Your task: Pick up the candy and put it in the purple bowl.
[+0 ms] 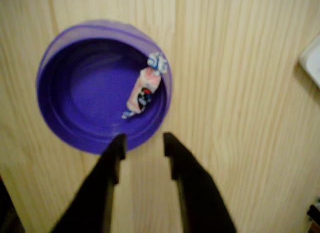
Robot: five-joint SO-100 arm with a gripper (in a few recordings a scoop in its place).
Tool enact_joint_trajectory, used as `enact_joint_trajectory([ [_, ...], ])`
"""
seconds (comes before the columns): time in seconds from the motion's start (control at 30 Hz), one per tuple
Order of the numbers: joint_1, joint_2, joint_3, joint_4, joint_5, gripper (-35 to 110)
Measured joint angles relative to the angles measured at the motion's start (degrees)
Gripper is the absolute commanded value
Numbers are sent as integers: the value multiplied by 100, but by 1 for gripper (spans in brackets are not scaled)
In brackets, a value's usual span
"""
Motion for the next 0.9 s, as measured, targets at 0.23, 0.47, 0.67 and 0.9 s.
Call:
enact_joint_trajectory([
  [0.23, 9, 0, 0, 88, 62, 10],
  [0.47, 211, 167, 0, 308, -62, 3],
  [0.67, 536, 721, 352, 650, -343, 2],
  [0.9, 1222, 1775, 1503, 844, -650, -1],
])
